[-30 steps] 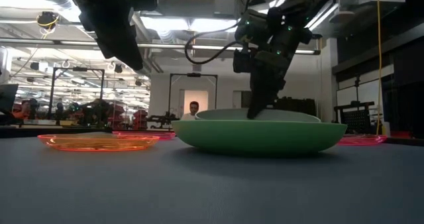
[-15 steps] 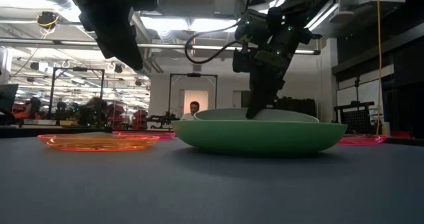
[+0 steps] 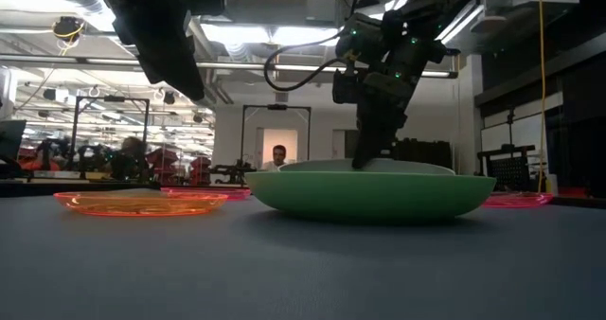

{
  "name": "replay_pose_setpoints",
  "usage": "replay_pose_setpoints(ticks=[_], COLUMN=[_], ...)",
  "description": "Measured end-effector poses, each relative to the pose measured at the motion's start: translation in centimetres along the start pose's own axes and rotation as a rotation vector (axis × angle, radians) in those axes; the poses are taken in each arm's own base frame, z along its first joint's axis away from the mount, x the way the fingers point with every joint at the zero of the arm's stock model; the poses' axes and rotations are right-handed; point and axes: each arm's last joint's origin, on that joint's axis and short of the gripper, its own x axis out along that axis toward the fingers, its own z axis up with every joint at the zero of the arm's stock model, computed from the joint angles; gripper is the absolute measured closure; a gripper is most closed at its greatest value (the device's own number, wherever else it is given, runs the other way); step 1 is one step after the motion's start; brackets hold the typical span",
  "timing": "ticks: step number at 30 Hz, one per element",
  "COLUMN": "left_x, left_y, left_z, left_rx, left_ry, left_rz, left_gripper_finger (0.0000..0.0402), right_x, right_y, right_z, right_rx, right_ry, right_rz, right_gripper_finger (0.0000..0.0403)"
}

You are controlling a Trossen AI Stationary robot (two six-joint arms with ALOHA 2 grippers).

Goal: Stack plastic plates
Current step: Stack the gray plate on top of the pink plate, then stack the left light pink plate on top of the gray plate

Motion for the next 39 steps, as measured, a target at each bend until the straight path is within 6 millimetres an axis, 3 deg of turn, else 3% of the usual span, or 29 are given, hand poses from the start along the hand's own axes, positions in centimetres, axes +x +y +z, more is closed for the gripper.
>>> replay_pose_setpoints(ticks=[31, 39], left_x=[0.0, 0.04], left_y=[0.13, 0.78], left_z=[0.08, 0.49], left_rx=[-0.001, -0.012], left_ry=[-0.027, -0.084], left_rz=[0.041, 0.136], left_gripper_finger=[0.0334, 0.0334], right_x=[0.0, -0.01], right_y=[-0.19, -0.19], right_z=[-0.02, 0.01], right_rx=[0.0, -0.001], right_ry=[0.003, 0.001], right_rz=[-0.07, -0.07], right_gripper_finger=[0.0347, 0.0347])
